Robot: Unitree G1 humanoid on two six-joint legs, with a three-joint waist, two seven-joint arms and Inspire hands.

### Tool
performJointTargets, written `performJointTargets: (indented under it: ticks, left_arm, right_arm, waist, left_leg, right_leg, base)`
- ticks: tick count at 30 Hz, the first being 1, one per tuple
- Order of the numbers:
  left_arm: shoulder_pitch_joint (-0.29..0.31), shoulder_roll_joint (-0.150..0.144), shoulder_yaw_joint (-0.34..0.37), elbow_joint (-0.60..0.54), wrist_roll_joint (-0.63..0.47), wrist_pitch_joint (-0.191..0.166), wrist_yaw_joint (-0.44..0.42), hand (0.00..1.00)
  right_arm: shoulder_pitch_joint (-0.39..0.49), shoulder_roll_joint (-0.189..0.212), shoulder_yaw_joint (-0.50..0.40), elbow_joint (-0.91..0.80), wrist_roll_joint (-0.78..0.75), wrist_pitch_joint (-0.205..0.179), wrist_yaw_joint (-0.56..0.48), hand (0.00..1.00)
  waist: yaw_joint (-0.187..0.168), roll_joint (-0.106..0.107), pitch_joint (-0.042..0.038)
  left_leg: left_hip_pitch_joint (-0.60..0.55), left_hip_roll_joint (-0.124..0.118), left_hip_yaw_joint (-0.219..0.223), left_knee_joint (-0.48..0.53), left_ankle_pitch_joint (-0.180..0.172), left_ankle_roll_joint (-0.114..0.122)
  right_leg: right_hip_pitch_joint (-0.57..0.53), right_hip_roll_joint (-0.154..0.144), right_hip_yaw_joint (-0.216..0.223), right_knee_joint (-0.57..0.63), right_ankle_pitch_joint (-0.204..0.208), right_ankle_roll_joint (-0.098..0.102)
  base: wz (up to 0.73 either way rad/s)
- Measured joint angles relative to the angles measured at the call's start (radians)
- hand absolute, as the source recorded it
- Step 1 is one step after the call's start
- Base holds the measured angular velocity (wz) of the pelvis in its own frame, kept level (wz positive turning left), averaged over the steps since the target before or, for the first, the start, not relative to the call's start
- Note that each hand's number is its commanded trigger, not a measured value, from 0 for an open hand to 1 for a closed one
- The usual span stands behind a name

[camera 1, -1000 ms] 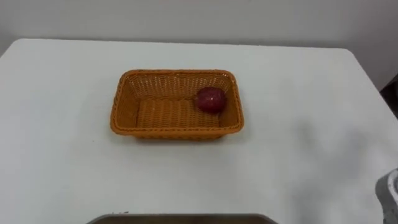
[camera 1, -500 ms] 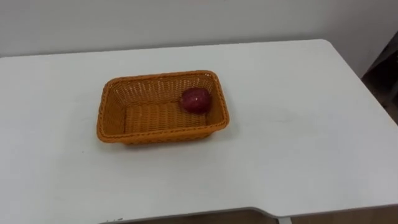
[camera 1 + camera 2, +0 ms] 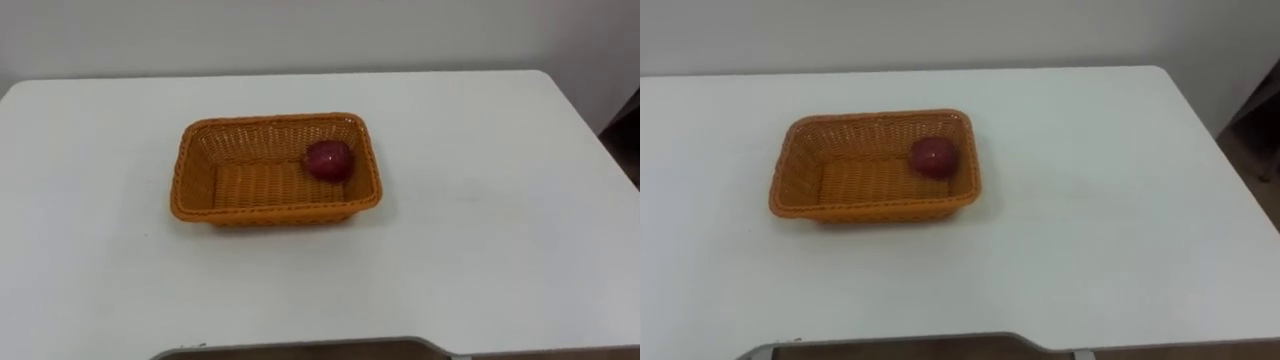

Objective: Pick and place apple

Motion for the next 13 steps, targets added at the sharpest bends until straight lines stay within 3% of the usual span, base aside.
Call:
performJointTargets:
  ticks: [6,13]
  left_arm:
    - [-0.006,-0.016,-0.031,0.002,-0.010,0.020,-0.007,0.00]
    - [-0.016,-0.019,-0.072,0.002,-0.017,0.032,-0.016,0.00]
  right_arm:
    - [-0.024,0.000,0.070,-0.002,-0.190,0.039,0.057,0.00]
    - [-0.036,0.001,0.124,-0.004,-0.325,0.054,0.111,0.00]
  waist:
    - [0.012,0.024,0.0074]
    - [0.030,0.024,0.0079]
  left_leg:
    - [0.004,-0.002,-0.009,0.000,0.000,0.000]
    - [0.010,-0.004,-0.010,0.000,0.000,0.000]
  right_leg:
    - [0.005,-0.002,-0.013,0.001,-0.001,-0.001]
    - [0.013,-0.004,-0.011,0.002,-0.006,0.000]
  base:
    - [0.03]
    - [0.00]
